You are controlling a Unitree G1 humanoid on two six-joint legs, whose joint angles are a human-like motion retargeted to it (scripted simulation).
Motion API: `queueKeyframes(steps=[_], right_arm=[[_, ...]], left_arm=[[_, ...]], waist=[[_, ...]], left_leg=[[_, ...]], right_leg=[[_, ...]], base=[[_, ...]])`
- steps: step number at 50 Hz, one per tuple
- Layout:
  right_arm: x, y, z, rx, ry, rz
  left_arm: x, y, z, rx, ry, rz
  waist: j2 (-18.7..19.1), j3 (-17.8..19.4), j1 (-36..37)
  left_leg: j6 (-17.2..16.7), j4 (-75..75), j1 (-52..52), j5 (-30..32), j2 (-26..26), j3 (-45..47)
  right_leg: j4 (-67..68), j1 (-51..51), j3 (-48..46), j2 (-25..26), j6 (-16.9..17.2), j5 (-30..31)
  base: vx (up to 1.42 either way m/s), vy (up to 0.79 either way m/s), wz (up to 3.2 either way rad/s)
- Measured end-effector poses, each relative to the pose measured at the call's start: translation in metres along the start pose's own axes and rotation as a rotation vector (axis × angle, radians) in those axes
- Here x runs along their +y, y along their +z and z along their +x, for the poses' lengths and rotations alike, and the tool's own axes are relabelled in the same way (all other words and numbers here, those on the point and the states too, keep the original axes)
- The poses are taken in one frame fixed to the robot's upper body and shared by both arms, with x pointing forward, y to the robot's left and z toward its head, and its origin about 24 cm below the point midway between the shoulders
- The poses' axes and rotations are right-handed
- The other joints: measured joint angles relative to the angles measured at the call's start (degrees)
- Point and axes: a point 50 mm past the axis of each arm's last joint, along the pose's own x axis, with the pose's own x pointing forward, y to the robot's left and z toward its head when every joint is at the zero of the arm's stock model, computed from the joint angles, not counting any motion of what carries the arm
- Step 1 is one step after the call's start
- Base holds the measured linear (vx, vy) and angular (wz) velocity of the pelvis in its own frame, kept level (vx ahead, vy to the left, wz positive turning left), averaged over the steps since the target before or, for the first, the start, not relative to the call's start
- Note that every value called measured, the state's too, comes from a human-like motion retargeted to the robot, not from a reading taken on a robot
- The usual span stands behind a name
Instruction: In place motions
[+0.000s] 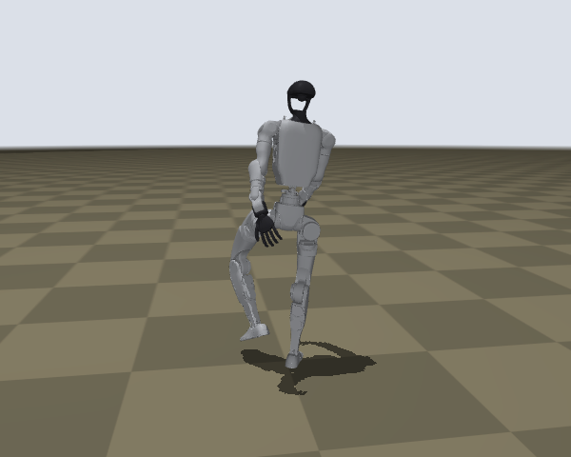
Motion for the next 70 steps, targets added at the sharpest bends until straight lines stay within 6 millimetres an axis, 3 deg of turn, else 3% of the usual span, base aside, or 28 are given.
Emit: queueKeyframes(steps=[3,6,8,10,11,13,15,17,19,22,25,28,31,34,35,38,42,44,47,50,52,55,60,63,65,67,68,70], right_arm=[[0.035,-0.043,-0.001,0.109,0.1,0.103],[0.082,-0.114,-0.02,0.352,0.182,0.266],[0.112,-0.16,-0.046,0.552,0.222,0.408],[0.137,-0.199,-0.079,0.754,0.235,0.555],[0.142,-0.212,-0.094,0.829,0.219,0.619],[0.148,-0.233,-0.121,0.946,0.162,0.737],[0.153,-0.252,-0.145,1.032,0.08,0.854],[0.159,-0.266,-0.168,1.113,0.018,0.945],[0.167,-0.277,-0.189,1.206,-0.046,0.991],[0.188,-0.29,-0.218,1.308,-0.161,1.071],[0.201,-0.292,-0.226,1.302,-0.223,1.171],[0.196,-0.286,-0.212,1.274,-0.189,1.168],[0.178,-0.274,-0.185,1.21,-0.087,1.055],[0.149,-0.249,-0.144,1.089,0.062,0.853],[0.138,-0.237,-0.128,1.032,0.116,0.782],[0.086,-0.168,-0.061,0.725,0.233,0.553],[0.011,-0.065,-0.015,0.36,0.197,0.164],[-0.016,-0.022,-0.009,0.226,0.111,0.0],[-0.037,0.025,-0.008,0.041,-0.028,-0.151],[-0.041,0.045,-0.009,-0.091,-0.108,-0.187],[-0.038,0.04,-0.009,-0.087,-0.109,-0.198],[-0.015,0.0,-0.003,0.05,-0.064,-0.114],[0.067,-0.125,-0.027,0.441,0.115,0.163],[0.126,-0.207,-0.084,0.81,0.211,0.337],[0.155,-0.244,-0.133,1.052,0.252,0.442],[0.158,-0.261,-0.162,1.204,0.218,0.575],[0.162,-0.268,-0.176,1.258,0.18,0.649],[0.167,-0.282,-0.203,1.336,0.081,0.795]], left_arm=[[-0.013,0.01,-0.001,-0.034,-0.022,0.072],[-0.033,0.028,-0.005,-0.09,0.033,0.24],[-0.062,0.046,-0.01,-0.172,0.044,0.371],[-0.106,0.06,-0.019,-0.266,-0.027,0.482],[-0.136,0.07,-0.028,-0.321,-0.12,0.539],[-0.197,0.089,-0.056,-0.44,-0.325,0.652],[-0.252,0.103,-0.094,-0.561,-0.521,0.778],[-0.291,0.113,-0.132,-0.668,-0.645,0.903],[-0.311,0.117,-0.155,-0.745,-0.693,0.984],[-0.321,0.114,-0.162,-0.816,-0.671,1.063],[-0.313,0.116,-0.156,-0.841,-0.588,1.16],[-0.282,0.119,-0.128,-0.767,-0.455,1.157],[-0.227,0.105,-0.079,-0.598,-0.336,1.009],[-0.158,0.073,-0.032,-0.366,-0.253,0.777],[-0.134,0.06,-0.021,-0.282,-0.227,0.701],[-0.08,0.047,-0.013,-0.126,-0.118,0.51],[-0.018,0.014,-0.003,-0.003,-0.027,0.26],[-0.004,-0.005,0.0,0.082,-0.03,0.191],[0.002,-0.027,0.006,0.122,-0.047,0.091],[0.003,-0.036,0.009,0.106,-0.083,0.006],[-0.005,-0.031,0.009,0.086,-0.109,-0.022],[-0.021,-0.017,0.007,0.051,-0.136,0.001],[-0.057,0.014,0.001,-0.047,-0.171,0.246],[-0.082,0.038,-0.008,-0.138,-0.144,0.443],[-0.111,0.058,-0.021,-0.193,-0.175,0.586],[-0.165,0.095,-0.055,-0.319,-0.265,0.767],[-0.191,0.109,-0.073,-0.41,-0.296,0.849],[-0.239,0.136,-0.118,-0.608,-0.363,1.007]], waist=[[0.12,-0.55,-3.1],[0.42,-2.03,-5.38],[1.31,-2.41,-6.78],[2.88,-3.05,-9.67],[4.15,-2.28,-10.69],[5.61,0.49,-13.08],[5.55,3.39,-15.79],[5.61,5.54,-19.39],[5.61,5.69,-22.75],[7.02,2.84,-22.64],[6.37,1.27,-19.6],[5.57,1.01,-16.04],[5.91,-1.03,-15.77],[4.65,-2.64,-16.52],[3.08,-2.69,-16.0],[0.77,-0.75,-8.96],[-1.19,2.56,-0.42],[-1.3,3.98,2.98],[-3.43,3.48,4.64],[-4.95,1.49,7.7],[-4.4,1.23,7.09],[-2.16,-0.05,3.88],[0.16,-5.05,-4.61],[1.77,-6.43,-7.87],[5.06,-7.45,-15.26],[6.37,-3.31,-15.97],[6.19,-0.93,-17.81],[6.06,3.54,-21.73]], left_leg=[[-3.0,-11.71,8.45,3.2,-4.9,-2.18],[-5.8,-31.86,20.08,4.27,-11.28,-6.65],[-6.85,-46.0,29.11,-2.95,-12.76,-6.68],[-3.3,-57.9,36.57,-7.6,-11.17,4.18],[-3.11,-60.43,36.56,-7.03,-11.3,1.54],[-4.12,-62.52,35.78,-5.81,-10.28,-1.83],[-4.21,-64.19,35.82,-4.57,-10.02,-1.09],[-3.67,-65.53,36.28,-3.97,-10.19,0.0],[-3.55,-66.01,35.89,-3.62,-10.09,0.2],[-3.66,-65.31,33.87,-3.43,-8.99,-0.92],[-4.13,-65.63,34.5,-3.6,-9.5,0.28],[-4.94,-65.95,36.74,-4.07,-9.91,2.28],[-5.09,-64.29,37.33,-5.72,-9.75,2.78],[-4.1,-56.18,35.15,-5.0,-10.47,2.53],[-3.81,-51.81,34.23,-2.37,-11.08,3.56],[-2.41,-17.94,14.9,11.83,-0.01,3.47],[0.72,11.98,-5.35,3.75,7.4,-2.48],[2.82,21.11,-11.43,0.22,11.92,-1.91],[3.5,28.15,-19.52,-2.05,11.11,-2.05],[1.21,27.5,-20.61,-2.3,9.9,-0.63],[0.94,25.36,-18.42,-2.18,9.17,-1.23],[0.38,17.71,-11.15,-1.81,7.6,-3.2],[-2.11,-20.77,14.38,3.08,-4.69,-4.59],[-3.75,-52.95,34.86,-9.57,-11.17,0.36],[-3.46,-64.33,40.8,-8.88,-9.0,7.41],[-4.7,-63.3,36.22,-6.22,-8.18,-2.98],[-4.24,-62.91,35.52,-5.86,-8.03,-3.56],[-2.49,-61.79,35.14,-6.13,-8.63,-2.51]], right_leg=[[0.48,2.21,-1.89,0.26,0.78,-1.49],[3.61,2.9,-3.18,0.72,1.1,-3.7],[8.54,1.72,-3.69,1.75,0.24,-4.66],[17.2,-2.69,-5.1,2.16,-2.36,0.31],[25.82,-7.0,-5.49,1.0,-3.49,5.64],[42.26,-16.65,-3.02,-0.31,-7.9,13.18],[54.69,-25.15,2.6,1.17,-8.08,10.92],[64.01,-29.49,0.05,-3.2,-8.25,7.51],[69.78,-33.2,-0.24,-4.92,-8.1,6.83],[71.06,-35.15,-0.14,-3.54,-7.71,6.75],[65.86,-31.46,0.65,-2.26,-6.91,7.07],[52.87,-22.38,3.43,2.27,-5.98,8.03],[32.11,-10.75,5.5,6.68,-2.28,6.96],[11.66,2.13,-2.54,6.71,-0.39,-6.29],[6.29,4.28,-3.24,5.94,-1.36,-6.74],[2.45,3.34,0.35,3.83,1.12,-3.55],[2.72,0.42,5.24,3.9,-0.99,-1.46],[2.72,0.58,7.36,4.26,-2.01,-1.5],[2.44,-0.47,8.92,2.28,-2.2,-1.17],[2.4,-2.49,11.39,0.62,-1.76,-0.67],[2.07,-1.87,9.95,0.86,-1.4,-0.83],[1.28,0.27,5.9,2.48,-0.61,-1.56],[2.72,2.57,-0.68,3.28,1.22,-4.55],[10.01,2.37,-2.4,4.77,-0.55,-4.54],[21.62,-2.72,-9.08,4.1,-3.85,6.01],[45.86,-16.19,-5.91,-2.43,-6.81,15.82],[54.39,-23.1,-0.03,-1.03,-7.81,16.98],[71.8,-31.42,-0.5,-8.82,-10.1,10.17]], base=[[0.19,0.05,0.49],[0.28,0.07,0.32],[0.12,0.11,0.17],[0.0,0.15,0.11],[-0.14,0.21,-0.22],[-0.31,0.2,-0.3],[-0.45,0.12,0.28],[-0.32,0.09,0.78],[-0.04,0.06,0.66],[0.25,-0.06,-0.1],[0.07,-0.12,-0.46],[0.08,-0.1,-0.81],[0.2,-0.11,-0.17],[0.18,-0.13,0.19],[0.01,-0.18,-0.26],[-0.31,-0.28,-0.8],[-0.27,-0.16,-1.11],[-0.14,0.02,-0.91],[0.02,0.06,-0.38],[0.1,0.1,-0.38],[0.01,0.03,0.47],[0.08,0.06,1.01],[0.27,0.16,1.08],[0.37,0.18,0.55],[0.12,0.22,1.29],[-0.42,0.26,0.28],[-0.52,0.27,0.6],[-0.38,0.3,1.02]])
